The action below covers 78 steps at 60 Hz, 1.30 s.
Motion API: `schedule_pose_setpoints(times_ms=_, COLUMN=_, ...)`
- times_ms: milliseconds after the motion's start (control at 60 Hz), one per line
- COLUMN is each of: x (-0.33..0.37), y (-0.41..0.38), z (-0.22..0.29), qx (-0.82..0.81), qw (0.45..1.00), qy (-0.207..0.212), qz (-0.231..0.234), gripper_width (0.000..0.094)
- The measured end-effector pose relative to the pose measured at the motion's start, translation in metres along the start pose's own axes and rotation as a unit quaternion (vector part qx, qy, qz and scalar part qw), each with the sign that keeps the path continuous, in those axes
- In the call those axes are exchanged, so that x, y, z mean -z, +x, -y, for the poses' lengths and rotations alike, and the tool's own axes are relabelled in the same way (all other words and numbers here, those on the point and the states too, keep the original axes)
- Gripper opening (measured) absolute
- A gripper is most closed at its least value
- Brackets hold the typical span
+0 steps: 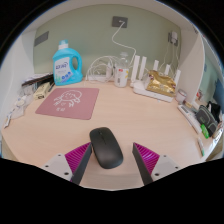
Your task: Arrange mouse
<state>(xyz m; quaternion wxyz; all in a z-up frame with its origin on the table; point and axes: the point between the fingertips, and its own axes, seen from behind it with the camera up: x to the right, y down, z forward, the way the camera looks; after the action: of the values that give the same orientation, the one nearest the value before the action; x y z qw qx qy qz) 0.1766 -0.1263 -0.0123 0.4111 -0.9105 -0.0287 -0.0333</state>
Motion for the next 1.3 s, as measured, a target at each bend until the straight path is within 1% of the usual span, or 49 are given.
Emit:
schedule_pose_setpoints(times_ms=100, x=-0.016, y=0.009, z=0.012, qx=-0.004, qw=1.000, qy=0.004, qz=-0.005, gripper_width=0.0837)
schedule_pose_setpoints(times_ms=150, x=-0.023, y=0.011, z=0.016, qx=-0.013, qw=1.000, qy=0.006, qz=-0.003, gripper_width=0.0807)
schedule_pose_setpoints(times_ms=183, x=-0.026, y=0.010, z=0.018, qx=-0.020, qw=1.000, qy=0.005, qz=0.001, gripper_width=0.0765)
schedule_pose_setpoints(times_ms=217, x=-0.029, y=0.008, z=0.019, qx=-0.027, qw=1.000, qy=0.004, qz=0.007, gripper_width=0.0704)
schedule_pose_setpoints(times_ms=317, x=-0.031, y=-0.003, z=0.021, qx=-0.019, qw=1.000, qy=0.009, qz=0.015, gripper_width=0.0482)
schedule_pose_setpoints(times_ms=417, x=-0.029, y=-0.003, z=0.021, qx=-0.004, qw=1.000, qy=0.008, qz=-0.006, gripper_width=0.0446)
schedule_pose_setpoints(times_ms=533, x=-0.029, y=-0.003, z=0.019, qx=-0.039, qw=0.999, qy=-0.016, qz=-0.011, gripper_width=0.0371)
schedule_pose_setpoints(times_ms=600, x=-0.025, y=0.003, z=0.021, qx=-0.048, qw=0.998, qy=-0.024, qz=-0.027, gripper_width=0.0355)
schedule_pose_setpoints(times_ms=667, x=-0.015, y=0.014, z=0.035, qx=-0.049, qw=0.998, qy=-0.012, qz=-0.046, gripper_width=0.0351)
schedule_pose_setpoints(times_ms=733, x=0.004, y=0.025, z=0.060, qx=-0.053, qw=0.996, qy=0.008, qz=-0.070, gripper_width=0.0349)
schedule_pose_setpoints(times_ms=800, x=0.025, y=0.035, z=0.100, qx=-0.058, qw=0.993, qy=0.046, qz=-0.093, gripper_width=0.0349)
schedule_pose_setpoints(times_ms=883, x=0.050, y=0.038, z=0.158, qx=-0.064, qw=0.988, qy=0.091, qz=-0.103, gripper_width=0.0350)
schedule_pose_setpoints(times_ms=967, x=0.066, y=0.026, z=0.219, qx=-0.055, qw=0.984, qy=0.135, qz=-0.100, gripper_width=0.0351)
schedule_pose_setpoints(times_ms=1050, x=0.063, y=-0.007, z=0.269, qx=-0.046, qw=0.982, qy=0.168, qz=-0.075, gripper_width=0.0351)
schedule_pose_setpoints(times_ms=1117, x=0.043, y=-0.043, z=0.290, qx=-0.036, qw=0.984, qy=0.169, qz=-0.045, gripper_width=0.0348)
schedule_pose_setpoints(times_ms=1183, x=0.008, y=-0.088, z=0.292, qx=-0.031, qw=0.987, qy=0.158, qz=-0.009, gripper_width=0.0348)
schedule_pose_setpoints(times_ms=1217, x=-0.015, y=-0.108, z=0.285, qx=-0.027, qw=0.989, qy=0.142, qz=0.009, gripper_width=0.0348)
schedule_pose_setpoints(times_ms=1300, x=-0.074, y=-0.151, z=0.246, qx=-0.021, qw=0.996, qy=0.083, qz=0.040, gripper_width=0.0347)
